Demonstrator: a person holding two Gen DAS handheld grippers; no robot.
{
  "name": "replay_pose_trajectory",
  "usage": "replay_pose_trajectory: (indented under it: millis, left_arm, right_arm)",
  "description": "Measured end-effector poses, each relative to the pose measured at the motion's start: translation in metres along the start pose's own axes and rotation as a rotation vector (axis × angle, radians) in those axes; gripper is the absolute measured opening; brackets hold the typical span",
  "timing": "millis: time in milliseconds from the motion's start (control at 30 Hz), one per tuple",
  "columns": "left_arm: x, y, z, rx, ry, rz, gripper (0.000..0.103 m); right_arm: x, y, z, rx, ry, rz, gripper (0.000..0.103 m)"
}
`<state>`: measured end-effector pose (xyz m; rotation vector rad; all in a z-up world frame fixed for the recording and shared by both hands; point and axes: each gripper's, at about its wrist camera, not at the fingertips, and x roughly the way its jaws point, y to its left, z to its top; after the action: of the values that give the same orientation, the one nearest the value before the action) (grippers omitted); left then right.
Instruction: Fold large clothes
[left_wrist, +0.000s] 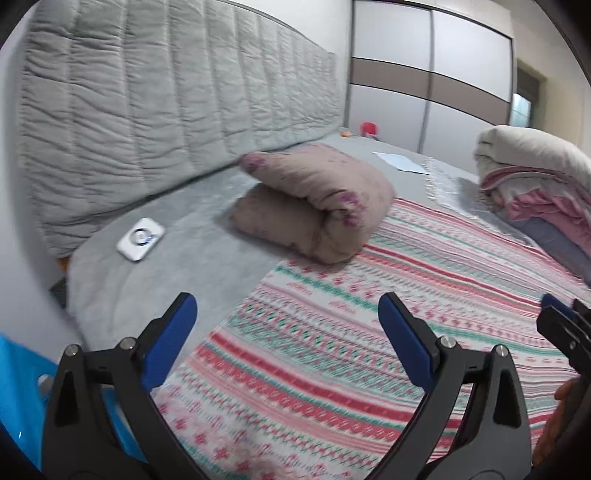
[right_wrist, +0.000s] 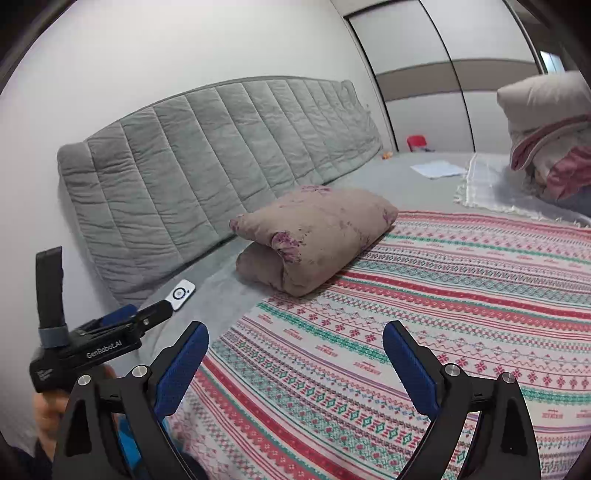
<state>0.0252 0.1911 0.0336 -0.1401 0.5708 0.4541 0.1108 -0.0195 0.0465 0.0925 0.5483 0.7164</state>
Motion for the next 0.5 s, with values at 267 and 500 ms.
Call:
replay_pose_trajectory:
  millis: [267, 500]
  left_arm:
    - [-0.007, -0.013, -0.034, 0.002, -0.053, 0.107, 0.102]
    - [0.01, -0.042, -0.062, 0.071, -0.035, 0.191, 0.102]
  right_arm:
    - [-0.008, 0.013, -0.024, -0.079, 0.038, -0.087, 0.097]
    - [-0.023, 0.008, -0.027, -0.051, 0.017, -0.12, 0.097]
